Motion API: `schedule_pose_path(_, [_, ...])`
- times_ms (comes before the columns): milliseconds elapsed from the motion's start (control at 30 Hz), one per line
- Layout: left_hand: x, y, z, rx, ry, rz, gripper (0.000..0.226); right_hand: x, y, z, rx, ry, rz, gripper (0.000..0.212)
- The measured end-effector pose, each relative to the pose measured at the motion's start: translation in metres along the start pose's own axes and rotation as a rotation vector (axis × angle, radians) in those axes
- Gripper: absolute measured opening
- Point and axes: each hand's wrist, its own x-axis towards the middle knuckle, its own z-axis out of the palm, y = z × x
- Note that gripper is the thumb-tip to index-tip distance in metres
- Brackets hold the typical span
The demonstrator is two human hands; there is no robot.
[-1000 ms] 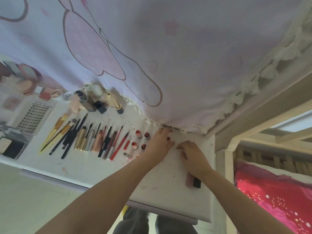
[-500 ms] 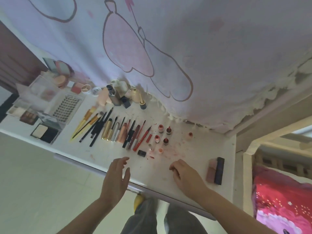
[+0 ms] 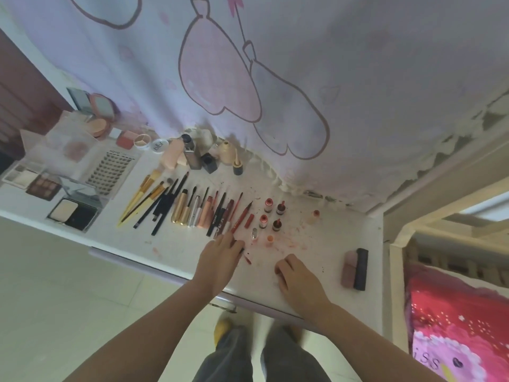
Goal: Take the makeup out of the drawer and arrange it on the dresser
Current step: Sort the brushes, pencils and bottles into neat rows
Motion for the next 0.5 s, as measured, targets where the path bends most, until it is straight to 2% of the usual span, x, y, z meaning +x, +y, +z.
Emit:
schedule_pose_path(133, [-0.017,-0.002,-0.008,-0.085,-0.028,0.142,0.018,-0.012,0.002,-0.001,-0.123,0.094,-0.100,0.018])
schedule_pose_path(233, [-0.012,0.026,-0.011,-0.289,-0.084,0.036,0.023,-0.033,0.017,0.002,-0.221,0.101,-0.146,0.030])
schedule_pose_path(367, [0.032,0.090,-0.005,-0.558,-0.092,-0.053,0.023,-0.059,0.035,0.006,-0.334,0.016,-0.167,0.048])
schedule_pose_path(500, [0.077,0.142,0.004,-0.649,-0.110,-0.104,0.020,-0.060,0.036,0.000,-0.275,-0.050,-0.145,0.045])
